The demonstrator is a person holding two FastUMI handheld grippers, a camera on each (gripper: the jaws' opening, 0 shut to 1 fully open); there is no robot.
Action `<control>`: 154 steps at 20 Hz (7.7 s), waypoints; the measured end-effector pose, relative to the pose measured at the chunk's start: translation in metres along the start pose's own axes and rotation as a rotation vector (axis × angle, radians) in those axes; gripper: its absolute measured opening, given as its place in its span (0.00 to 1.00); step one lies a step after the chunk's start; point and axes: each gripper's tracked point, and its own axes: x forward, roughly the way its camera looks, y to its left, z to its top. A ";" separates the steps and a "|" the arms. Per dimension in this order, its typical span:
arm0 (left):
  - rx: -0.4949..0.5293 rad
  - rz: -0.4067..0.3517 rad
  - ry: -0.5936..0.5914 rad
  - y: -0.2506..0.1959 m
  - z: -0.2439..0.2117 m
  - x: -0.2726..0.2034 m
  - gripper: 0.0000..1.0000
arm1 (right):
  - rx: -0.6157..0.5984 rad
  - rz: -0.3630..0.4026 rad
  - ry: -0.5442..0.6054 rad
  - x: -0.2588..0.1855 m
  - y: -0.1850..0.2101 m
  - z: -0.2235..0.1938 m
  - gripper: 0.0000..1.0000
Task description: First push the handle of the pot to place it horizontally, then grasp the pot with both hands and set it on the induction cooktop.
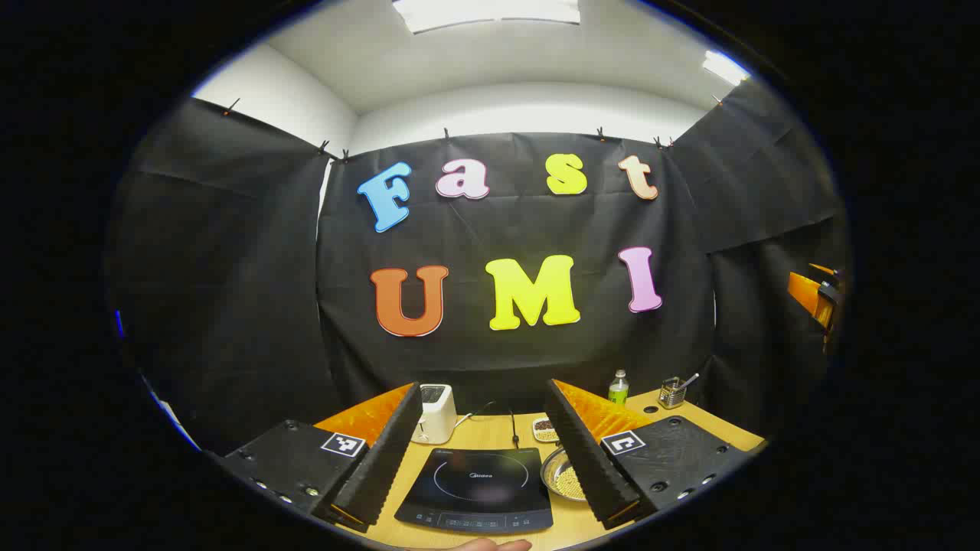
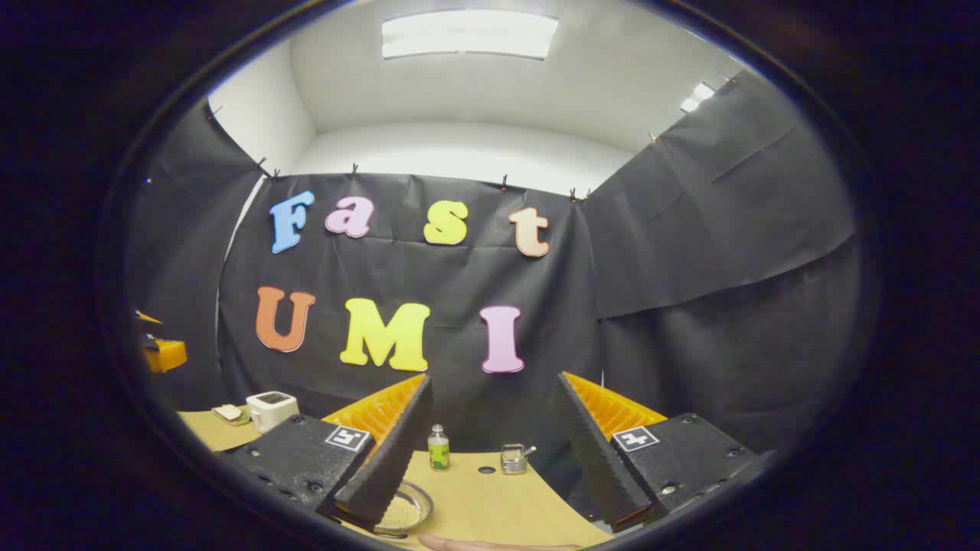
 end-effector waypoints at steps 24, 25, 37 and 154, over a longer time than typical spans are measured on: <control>-0.046 -0.065 -0.016 -0.007 -0.005 -0.022 0.96 | 0.008 0.141 0.095 0.015 0.051 -0.061 0.98; -0.047 -0.061 -0.017 -0.005 -0.005 -0.024 0.96 | 0.020 0.169 0.112 0.015 0.059 -0.069 0.94; -0.075 -0.026 -0.042 0.018 -0.013 -0.043 0.96 | 0.096 0.369 0.264 -0.007 0.131 -0.143 0.04; -0.104 -0.179 0.738 -0.143 -0.349 0.164 0.96 | -0.032 0.219 0.845 0.130 0.063 -0.455 1.00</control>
